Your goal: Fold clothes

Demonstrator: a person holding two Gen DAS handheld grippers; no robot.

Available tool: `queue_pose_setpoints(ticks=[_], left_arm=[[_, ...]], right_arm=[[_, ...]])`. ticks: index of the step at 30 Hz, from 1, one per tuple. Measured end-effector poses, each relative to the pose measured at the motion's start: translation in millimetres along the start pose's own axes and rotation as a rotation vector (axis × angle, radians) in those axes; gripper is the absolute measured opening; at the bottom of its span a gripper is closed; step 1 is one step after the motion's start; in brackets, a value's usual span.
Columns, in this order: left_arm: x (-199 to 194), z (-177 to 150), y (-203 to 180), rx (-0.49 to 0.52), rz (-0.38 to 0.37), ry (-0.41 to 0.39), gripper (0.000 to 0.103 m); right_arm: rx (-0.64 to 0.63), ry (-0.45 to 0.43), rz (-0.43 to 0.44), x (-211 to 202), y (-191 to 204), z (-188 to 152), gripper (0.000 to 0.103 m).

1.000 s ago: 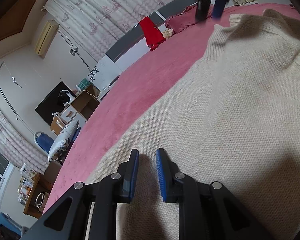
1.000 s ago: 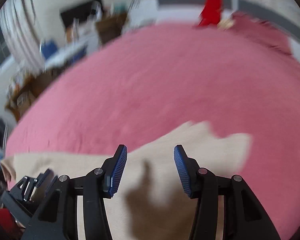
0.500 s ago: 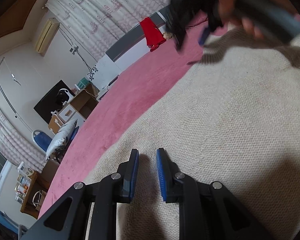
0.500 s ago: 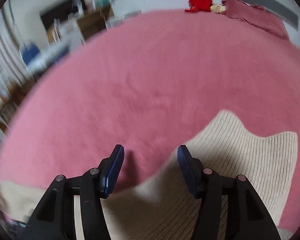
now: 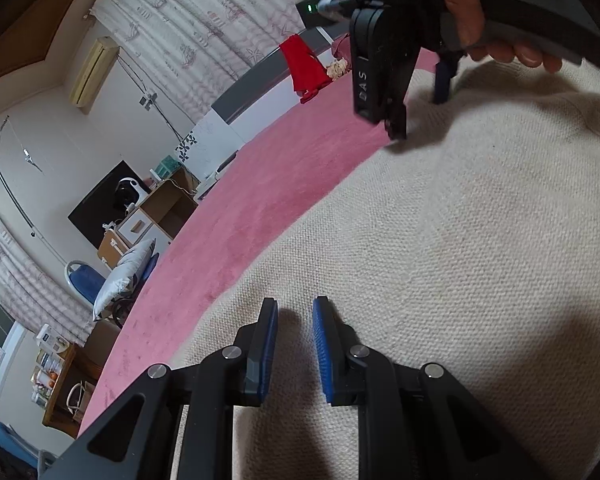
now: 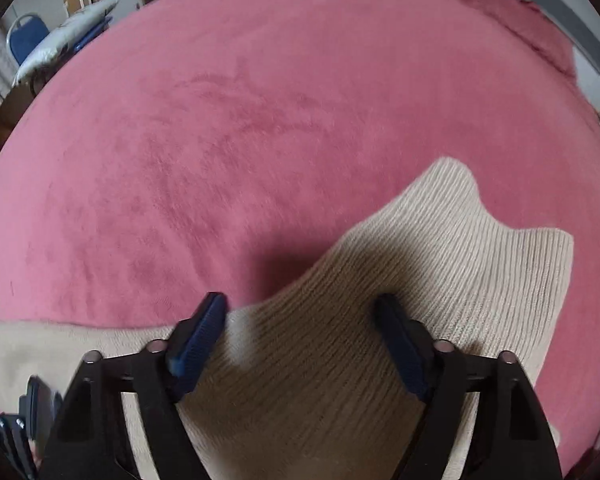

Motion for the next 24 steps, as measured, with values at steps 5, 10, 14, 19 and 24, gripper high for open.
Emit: queue_pose_setpoints(ticks=[5,10,14,19,24], left_arm=[[-1.0,0.0,0.2,-0.005,-0.003,-0.001,0.018],[-0.6,-0.3,2.0,-0.009,-0.009,-0.003,0.018],[-0.4,-0.2,1.5,-0.008,-0.006,-0.002,0.018],[-0.2,0.4,-0.2,0.003,0.001,0.005,0.018],[-3.0,2.1,-0.7,0.044,0.029,0.034,0.022]], right_arm=[[0.097,-0.112,0.187,-22.4,-13.3,13.9,0.006],[0.139,-0.267,0.3,-45.1,-2.6,17.0,0.018],[0.272,-0.21,0.336,-33.6,-46.4,9.7,0.051],[0.336,-0.382,0.347,-69.5,-58.0,-75.8,0.079],[0.262,-0.307,0.18,-80.3,-95.7,-145.2,0.078]])
Point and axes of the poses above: each gripper's, at about its wrist camera, not at the fingertips, and x roughly the way its jaws point, y to its left, z to its top, the point moved 2 cm from there along x, roughly the way its jaws point, and after that the axes turned 12 degrees about x, right-handed, at the moved point
